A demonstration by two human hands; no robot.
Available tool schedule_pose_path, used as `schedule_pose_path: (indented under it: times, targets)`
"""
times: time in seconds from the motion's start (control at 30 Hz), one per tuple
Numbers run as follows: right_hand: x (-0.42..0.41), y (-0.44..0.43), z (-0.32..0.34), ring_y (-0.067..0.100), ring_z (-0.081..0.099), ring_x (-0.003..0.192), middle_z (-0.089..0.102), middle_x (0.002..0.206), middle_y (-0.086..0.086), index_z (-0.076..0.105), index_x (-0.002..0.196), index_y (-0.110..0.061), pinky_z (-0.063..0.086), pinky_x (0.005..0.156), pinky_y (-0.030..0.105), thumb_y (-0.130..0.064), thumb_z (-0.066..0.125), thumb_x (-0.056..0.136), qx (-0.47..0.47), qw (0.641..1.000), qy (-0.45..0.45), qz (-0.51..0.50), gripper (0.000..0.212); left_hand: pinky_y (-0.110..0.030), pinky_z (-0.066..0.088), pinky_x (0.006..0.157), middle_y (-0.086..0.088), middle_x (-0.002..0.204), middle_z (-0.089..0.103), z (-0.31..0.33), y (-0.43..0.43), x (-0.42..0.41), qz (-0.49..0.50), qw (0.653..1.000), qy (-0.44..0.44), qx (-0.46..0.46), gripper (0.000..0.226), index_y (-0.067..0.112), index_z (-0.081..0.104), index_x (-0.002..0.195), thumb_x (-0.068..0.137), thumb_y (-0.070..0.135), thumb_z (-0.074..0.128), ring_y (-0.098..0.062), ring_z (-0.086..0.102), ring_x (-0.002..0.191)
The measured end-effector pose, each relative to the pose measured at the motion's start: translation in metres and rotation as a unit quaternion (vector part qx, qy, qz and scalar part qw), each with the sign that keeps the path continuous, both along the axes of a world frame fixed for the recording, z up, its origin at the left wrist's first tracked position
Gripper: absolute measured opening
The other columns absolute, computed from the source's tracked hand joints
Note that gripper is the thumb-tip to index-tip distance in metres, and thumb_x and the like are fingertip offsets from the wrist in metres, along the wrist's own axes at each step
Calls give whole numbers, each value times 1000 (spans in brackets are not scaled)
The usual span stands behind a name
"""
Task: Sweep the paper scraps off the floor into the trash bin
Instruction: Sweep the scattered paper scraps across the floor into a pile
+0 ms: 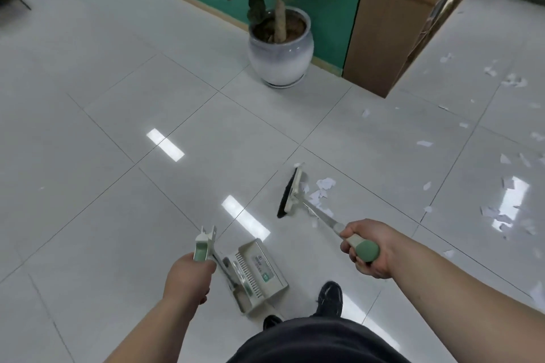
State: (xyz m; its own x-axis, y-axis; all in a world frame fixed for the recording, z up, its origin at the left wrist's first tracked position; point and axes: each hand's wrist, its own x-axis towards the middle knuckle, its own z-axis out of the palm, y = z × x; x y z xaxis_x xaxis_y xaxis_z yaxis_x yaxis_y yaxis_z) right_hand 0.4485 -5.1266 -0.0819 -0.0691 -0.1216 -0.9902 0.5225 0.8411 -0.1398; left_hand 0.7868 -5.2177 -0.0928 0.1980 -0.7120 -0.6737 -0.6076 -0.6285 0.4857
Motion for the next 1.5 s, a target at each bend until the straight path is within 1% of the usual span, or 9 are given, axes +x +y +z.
schedule_pose_path:
  times: [0.23,0.33,0.53,0.77,0.9,0.97,1.1,1.33,1.5]
  targets:
    - [-52,19,32,16,51,44,64,65,8,61,90,-8,38,45,19,-11,65,79,-54,998,6,-12,12,-27,33,47,-11,63,43,6,-9,-53,-18,1000,-18,-17,8,5,51,78,84,0,52,-23,38,52]
    - [-62,21,34,16,51,43,64,65,8,61,96,-8,38,45,19,-11,64,80,-75,997,-5,-17,17,-27,35,47,-12,65,45,11,-11,-67,-20,999,-31,-29,6,4,51,79,84,0,53,-23,40,52]
    - [-79,-4,10,14,51,40,64,65,8,60,96,-10,39,40,17,-11,63,83,-102,992,-63,-48,14,-26,35,47,-10,66,42,21,-8,-94,-8,999,-38,-38,10,6,48,78,84,-1,52,-22,35,52]
    - [-111,-21,-34,11,51,41,63,65,3,59,111,-18,39,38,15,-15,62,86,-106,979,-109,-136,25,-26,32,48,-10,67,40,28,0,-119,1,999,-34,-37,13,8,47,78,85,-2,52,-20,33,53]
    - [-127,-7,-40,11,49,42,60,65,2,60,97,-12,37,36,16,-17,61,88,-80,982,-95,-145,10,-26,32,49,-10,65,40,25,5,-126,9,999,-36,-28,15,8,47,77,86,-3,52,-20,33,52]
    - [-129,2,-36,12,48,44,59,64,3,59,94,-10,36,36,16,-18,61,88,-67,981,-94,-157,9,-25,32,48,-9,65,40,22,5,-131,10,999,-41,-27,15,7,47,77,86,-3,52,-20,33,52]
    - [-125,13,-11,13,51,41,62,60,3,58,98,-15,39,39,15,-18,62,86,-62,986,-83,-128,13,-26,32,48,-9,66,41,19,5,-142,9,999,-35,-20,16,6,49,75,87,-4,52,-20,34,52]
    - [-109,47,18,15,50,39,63,62,5,53,121,-21,37,43,18,-13,61,82,-93,995,-43,-2,41,-25,34,49,-10,66,44,20,7,-145,-7,999,-51,-16,10,4,55,80,86,-4,55,-20,37,52]
    - [-118,76,3,16,50,44,65,66,8,58,111,-15,36,47,21,-13,64,82,-83,995,-41,49,30,-26,37,50,-11,67,46,21,11,-143,-33,997,-73,-19,9,3,55,80,85,-3,55,-22,39,52]
